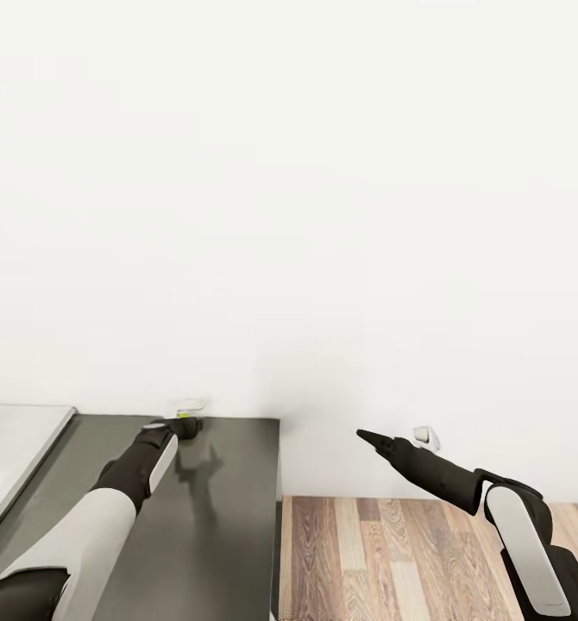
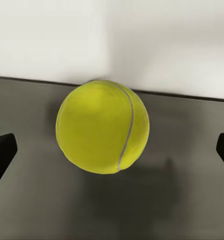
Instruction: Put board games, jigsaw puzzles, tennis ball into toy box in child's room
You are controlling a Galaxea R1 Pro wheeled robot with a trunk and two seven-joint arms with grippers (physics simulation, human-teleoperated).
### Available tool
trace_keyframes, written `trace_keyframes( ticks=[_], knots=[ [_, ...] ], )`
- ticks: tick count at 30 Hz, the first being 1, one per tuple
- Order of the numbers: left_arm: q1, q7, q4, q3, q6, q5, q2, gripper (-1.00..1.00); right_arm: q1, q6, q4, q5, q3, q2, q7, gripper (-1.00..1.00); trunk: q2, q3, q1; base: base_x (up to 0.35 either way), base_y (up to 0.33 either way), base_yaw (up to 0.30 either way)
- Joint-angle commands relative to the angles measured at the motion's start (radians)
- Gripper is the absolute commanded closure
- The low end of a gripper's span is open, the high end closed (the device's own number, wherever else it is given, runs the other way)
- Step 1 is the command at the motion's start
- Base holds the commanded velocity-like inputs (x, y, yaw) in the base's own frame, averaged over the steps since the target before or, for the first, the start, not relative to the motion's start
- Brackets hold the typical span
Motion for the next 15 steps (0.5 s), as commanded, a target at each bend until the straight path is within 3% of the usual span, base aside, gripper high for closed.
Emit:
trace_keyframes(
  ticks=[1, 15],
  knots=[
    [0.000, 0.002, -0.002, 0.001, 0.006, -0.001, 0.000, -1.00, -0.001, 0.004, 0.000, 0.009, -0.001, 0.000, 0.010, -1.00, -0.002, -0.004, 0.000, 0.000, 0.000, 0.000],
    [0.000, 0.003, -0.002, -0.002, -0.022, -0.004, 0.000, -1.00, -0.001, 0.004, 0.000, 0.009, -0.001, 0.000, 0.010, -1.00, -0.002, -0.026, 0.000, 0.000, 0.000, 0.000]
  ],
)
